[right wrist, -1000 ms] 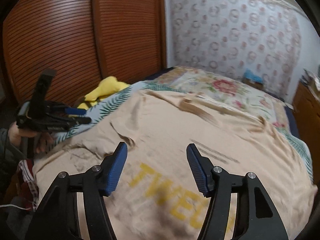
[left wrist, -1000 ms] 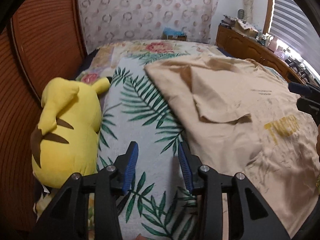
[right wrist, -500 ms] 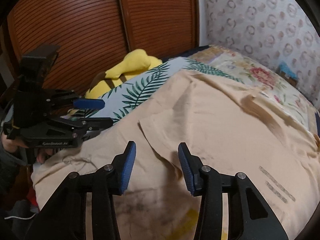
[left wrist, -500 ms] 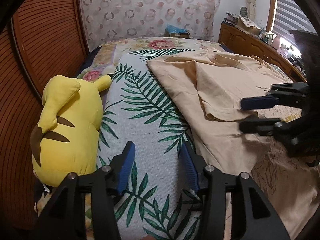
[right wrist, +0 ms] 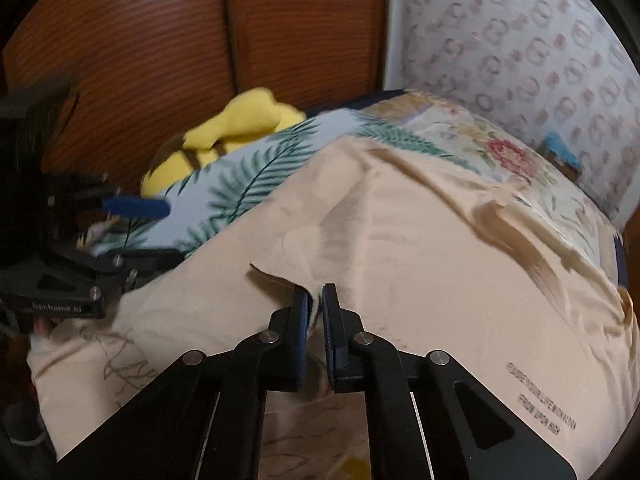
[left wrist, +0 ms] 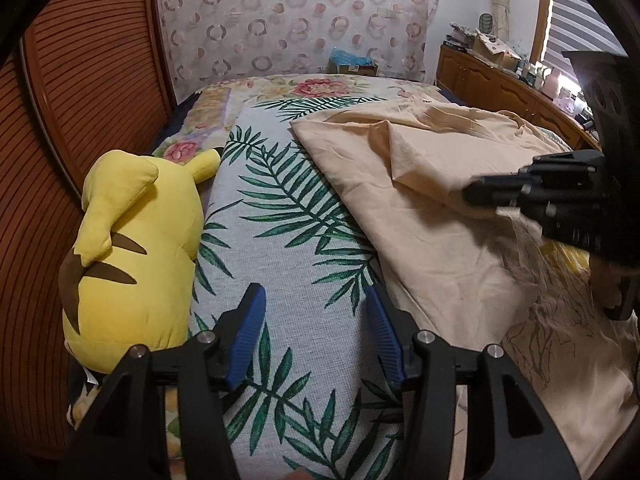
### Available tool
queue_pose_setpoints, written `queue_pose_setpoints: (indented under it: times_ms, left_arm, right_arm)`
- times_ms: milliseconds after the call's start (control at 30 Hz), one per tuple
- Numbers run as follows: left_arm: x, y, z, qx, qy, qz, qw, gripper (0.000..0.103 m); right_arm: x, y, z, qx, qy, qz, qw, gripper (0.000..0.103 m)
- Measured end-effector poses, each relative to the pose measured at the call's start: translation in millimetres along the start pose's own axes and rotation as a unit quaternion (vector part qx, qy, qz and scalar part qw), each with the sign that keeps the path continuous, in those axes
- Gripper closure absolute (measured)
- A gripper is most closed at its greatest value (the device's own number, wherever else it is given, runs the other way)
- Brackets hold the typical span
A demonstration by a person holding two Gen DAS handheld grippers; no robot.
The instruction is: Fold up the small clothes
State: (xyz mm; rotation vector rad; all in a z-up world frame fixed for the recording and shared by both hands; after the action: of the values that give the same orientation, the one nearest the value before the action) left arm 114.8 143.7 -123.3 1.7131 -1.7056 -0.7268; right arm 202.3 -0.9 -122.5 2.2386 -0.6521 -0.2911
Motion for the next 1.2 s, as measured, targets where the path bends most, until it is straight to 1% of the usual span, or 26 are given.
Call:
queue_pose_setpoints:
  times_ms: [67,133,233,333,433,500,533,567,600,733,767,833,900,933,967,1000,1100,1133,1200]
  left_arm:
    - [0,0,0,0.000,0.000,0.000,1.0000,0.051]
    - [1,0,0,0.000,0.000,0.000,1.0000,0.051]
    - [1,0,0,0.000,0.000,0.000,1.0000,0.051]
    - [0,0,0,0.000,0.000,0.000,1.0000,0.051]
    - [0,0,0,0.000,0.000,0.000,1.0000,0.050]
    - [0,0,0,0.000,0.000,0.000,1.0000,0.050]
    - [0,0,0,0.000,0.000,0.001,1.0000,0.050]
    - [0,0,0,0.000,0.001,0.001,1.0000,0.050]
    - [0,0,0,0.000,0.001,0.001,1.0000,0.050]
    - [0,0,0,0.000,0.001,0.001,1.0000,0.050]
    - [0,0,0,0.000,0.000,0.001,1.0000,0.050]
    - [-1,0,0,0.000,0.001,0.001,1.0000,0.050]
    - [-1,0,0,0.000,0.001,0.001,1.0000,0.050]
    - [-1,0,0,0.000,0.001,0.001,1.0000,0.050]
    - [-1,0,0,0.000,0.001,0.001,1.0000,0.050]
    - [-1,0,0,0.000,0.001,0.001,1.0000,0.050]
    - [-1,-1,0,0.000,0.001,0.002,1.0000,0.050]
    - [-1,-1,0,0.000,0.002,0.002,1.0000,0.050]
    - [-1,-1,0,0.000,0.002,0.002,1.0000,0.050]
  right_arm:
    - [13,5,1,0.008,-0.023,0.015,1.000,0.099]
    - [28,8,2,0.007,-0.042,0.043,0.998,0.099]
    - [43,13,7,0.003,-0.056,0.049,0.997,0.099]
    - [53,26,10,0.011,-0.070,0.059,0.996,0.098]
    - [56,35,8,0.022,-0.079,0.055,0.995,0.092]
    - [54,34,5,0.026,-0.082,0.047,0.995,0.070]
    - [52,31,2,0.024,-0.086,0.034,0.995,0.067]
    - [51,25,0,0.020,-0.088,0.021,0.996,0.067]
    - [50,21,-1,0.017,-0.089,0.018,0.996,0.067]
    - [45,-11,-7,-0.017,-0.081,0.007,0.997,0.067]
    - [44,-14,-8,-0.016,-0.078,0.009,0.997,0.067]
    - [40,-18,-12,-0.014,-0.067,0.010,0.998,0.070]
    - [36,-19,-12,-0.016,-0.051,0.007,0.999,0.081]
    - [31,-19,-12,-0.016,-0.037,0.008,0.999,0.085]
    - [29,-19,-12,-0.017,-0.031,0.001,0.999,0.093]
    - [28,-19,-12,-0.017,-0.030,-0.003,0.999,0.098]
    - [31,-16,-10,-0.010,-0.034,-0.003,0.999,0.101]
    - [34,-12,-9,-0.002,-0.037,0.006,0.999,0.101]
    - [41,-4,-7,0.009,-0.042,0.043,0.998,0.102]
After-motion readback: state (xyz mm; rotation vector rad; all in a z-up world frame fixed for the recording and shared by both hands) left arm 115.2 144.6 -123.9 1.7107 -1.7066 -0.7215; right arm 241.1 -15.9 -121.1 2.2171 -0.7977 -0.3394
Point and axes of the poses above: each gripper's, at about its wrist camera, not at the fingertips, and y roughly against the way its jaws point, x to its right, z to its underside, the point moved 2 cm from there along -y, roughly the way its jaws point, and after that the axes turned 2 degrees about x, right-handed, at the moved point
